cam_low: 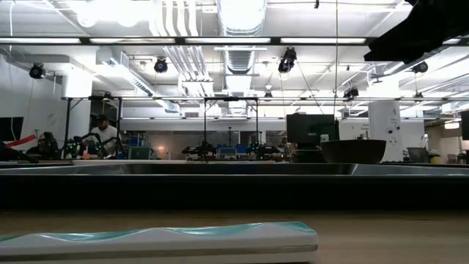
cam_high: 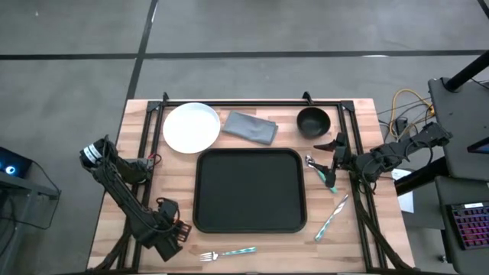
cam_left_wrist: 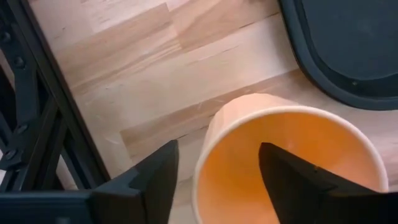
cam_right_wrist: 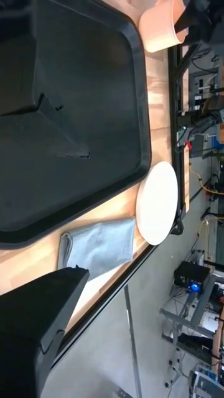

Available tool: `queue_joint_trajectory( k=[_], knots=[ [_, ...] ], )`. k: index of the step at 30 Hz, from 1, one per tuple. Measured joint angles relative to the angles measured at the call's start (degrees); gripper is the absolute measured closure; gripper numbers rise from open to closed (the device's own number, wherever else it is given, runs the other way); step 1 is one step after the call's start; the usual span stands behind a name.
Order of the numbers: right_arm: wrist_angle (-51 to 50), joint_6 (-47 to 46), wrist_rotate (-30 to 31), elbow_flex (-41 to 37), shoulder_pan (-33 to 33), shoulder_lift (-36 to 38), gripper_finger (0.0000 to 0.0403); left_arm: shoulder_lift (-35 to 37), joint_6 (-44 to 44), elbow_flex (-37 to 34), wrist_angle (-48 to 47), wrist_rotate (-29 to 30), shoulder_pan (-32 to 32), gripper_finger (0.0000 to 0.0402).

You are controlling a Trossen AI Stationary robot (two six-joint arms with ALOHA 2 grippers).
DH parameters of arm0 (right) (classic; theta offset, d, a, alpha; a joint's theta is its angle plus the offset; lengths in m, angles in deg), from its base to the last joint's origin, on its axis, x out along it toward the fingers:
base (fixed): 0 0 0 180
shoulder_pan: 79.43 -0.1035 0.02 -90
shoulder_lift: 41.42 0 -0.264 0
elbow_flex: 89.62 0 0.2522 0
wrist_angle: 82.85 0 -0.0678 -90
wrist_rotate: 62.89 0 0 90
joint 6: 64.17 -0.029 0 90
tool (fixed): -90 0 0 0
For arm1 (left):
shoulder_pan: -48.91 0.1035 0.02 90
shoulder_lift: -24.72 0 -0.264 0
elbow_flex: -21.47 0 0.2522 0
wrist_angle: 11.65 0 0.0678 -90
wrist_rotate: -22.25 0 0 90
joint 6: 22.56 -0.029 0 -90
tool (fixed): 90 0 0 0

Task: Set up tray
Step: Put the orange mug on the black serving tray

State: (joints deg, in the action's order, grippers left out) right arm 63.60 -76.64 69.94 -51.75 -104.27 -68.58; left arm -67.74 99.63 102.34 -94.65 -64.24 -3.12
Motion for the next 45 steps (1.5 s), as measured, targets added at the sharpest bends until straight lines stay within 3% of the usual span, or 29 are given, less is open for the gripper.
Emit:
queue_joint_trajectory(
  k=[11, 20, 27, 35, 40, 45],
  knots=[
    [-1.38, -0.70, 0.02, -0.02, 0.00, 0.01, 0.0133, 0.00, -1.51, 0.27, 0.16, -0.05, -0.07, 0.0392],
    [-1.40, -0.99, 0.04, -0.02, 0.00, 0.01, 0.0147, 0.81, -5.35, 2.37, -1.81, -0.30, 0.40, 0.0401],
    [-1.42, -1.07, -1.04, -0.09, 0.00, 0.00, 0.0152, 1.24, -7.12, 14.20, -21.04, 2.53, 1.41, 0.0401],
    [-1.44, -1.09, -8.18, -0.86, -0.01, -0.07, 0.0148, 5.17, -29.28, 17.30, -20.71, 17.44, 11.91, 0.0401],
    [-1.42, -0.76, -8.48, -1.40, 0.00, -0.06, 0.0152, 7.32, -48.12, 17.17, -19.08, 20.18, 23.14, 0.0401],
    [-1.39, -0.62, -9.08, -1.61, -0.02, -0.04, 0.0154, 11.49, -71.58, 14.42, -5.73, 17.98, 31.94, 0.0401]
  ],
)
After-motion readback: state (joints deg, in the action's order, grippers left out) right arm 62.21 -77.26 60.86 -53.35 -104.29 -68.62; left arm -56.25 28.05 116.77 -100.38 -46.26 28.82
